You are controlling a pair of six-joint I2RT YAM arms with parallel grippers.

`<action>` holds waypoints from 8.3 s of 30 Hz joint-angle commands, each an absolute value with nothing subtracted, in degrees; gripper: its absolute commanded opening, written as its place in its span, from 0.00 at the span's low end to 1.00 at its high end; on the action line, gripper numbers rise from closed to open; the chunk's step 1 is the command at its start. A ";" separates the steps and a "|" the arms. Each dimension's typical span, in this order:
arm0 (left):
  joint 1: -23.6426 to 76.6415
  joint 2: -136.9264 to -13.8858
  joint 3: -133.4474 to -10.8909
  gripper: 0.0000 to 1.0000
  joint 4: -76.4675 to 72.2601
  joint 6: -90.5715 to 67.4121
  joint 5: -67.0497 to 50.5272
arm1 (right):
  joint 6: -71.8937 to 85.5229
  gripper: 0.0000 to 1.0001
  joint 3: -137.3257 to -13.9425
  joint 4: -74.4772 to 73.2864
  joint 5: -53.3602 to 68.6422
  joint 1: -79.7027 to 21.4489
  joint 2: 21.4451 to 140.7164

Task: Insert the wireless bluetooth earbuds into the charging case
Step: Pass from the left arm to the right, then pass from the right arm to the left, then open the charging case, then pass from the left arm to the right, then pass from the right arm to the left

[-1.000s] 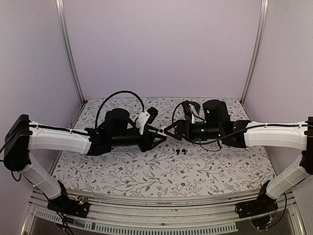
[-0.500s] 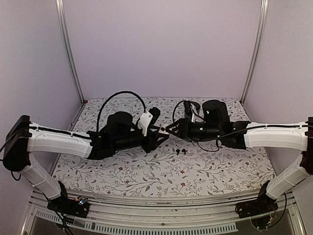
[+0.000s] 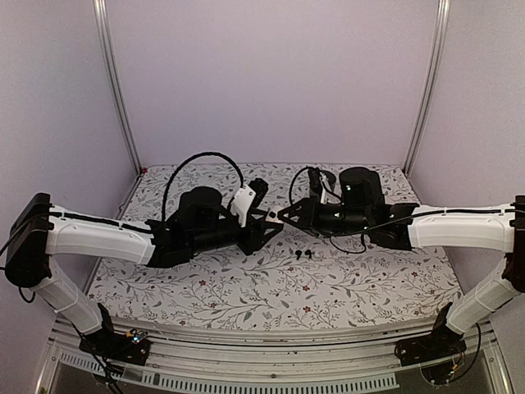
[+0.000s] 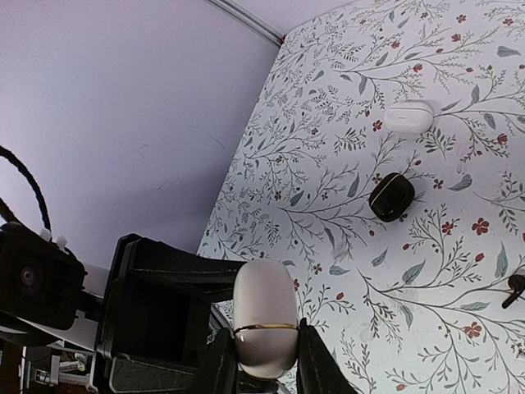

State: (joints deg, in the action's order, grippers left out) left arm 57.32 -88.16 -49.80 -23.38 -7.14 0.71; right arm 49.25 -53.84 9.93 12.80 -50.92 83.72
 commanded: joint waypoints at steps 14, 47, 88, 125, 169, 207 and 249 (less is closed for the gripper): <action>49.54 -83.85 -46.50 0.84 -26.61 -13.31 -30.08 | 30.87 0.03 -58.35 3.08 21.10 -48.90 78.71; 47.06 -87.60 -58.71 0.42 -13.71 -12.30 -56.88 | 1.71 0.03 -74.09 -25.38 37.59 -50.36 81.08; 46.25 -87.06 -49.01 0.00 -36.58 -26.79 -53.55 | 6.16 0.70 -69.00 -17.40 25.76 -50.14 77.32; 44.68 -83.46 -43.08 0.00 -58.70 -39.46 -47.73 | 24.26 0.94 -59.29 -2.83 2.99 -52.78 71.31; 44.32 -83.54 -43.29 0.00 -62.14 -41.87 -48.10 | 26.37 0.96 -53.26 6.02 9.56 -52.47 66.57; 44.75 -86.40 -45.55 0.00 -63.19 -43.39 -49.93 | 32.96 0.04 -56.87 17.00 15.20 -56.95 75.77; 45.81 -83.56 -63.32 0.53 -2.59 -7.25 -53.55 | -6.91 0.03 -82.38 -33.66 -8.16 -63.22 78.72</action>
State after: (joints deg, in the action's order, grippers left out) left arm 44.93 -82.83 -61.78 -2.15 -6.68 -52.31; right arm -5.26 -80.18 -32.51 -2.96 -62.00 77.93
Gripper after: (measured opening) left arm 0.543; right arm 0.075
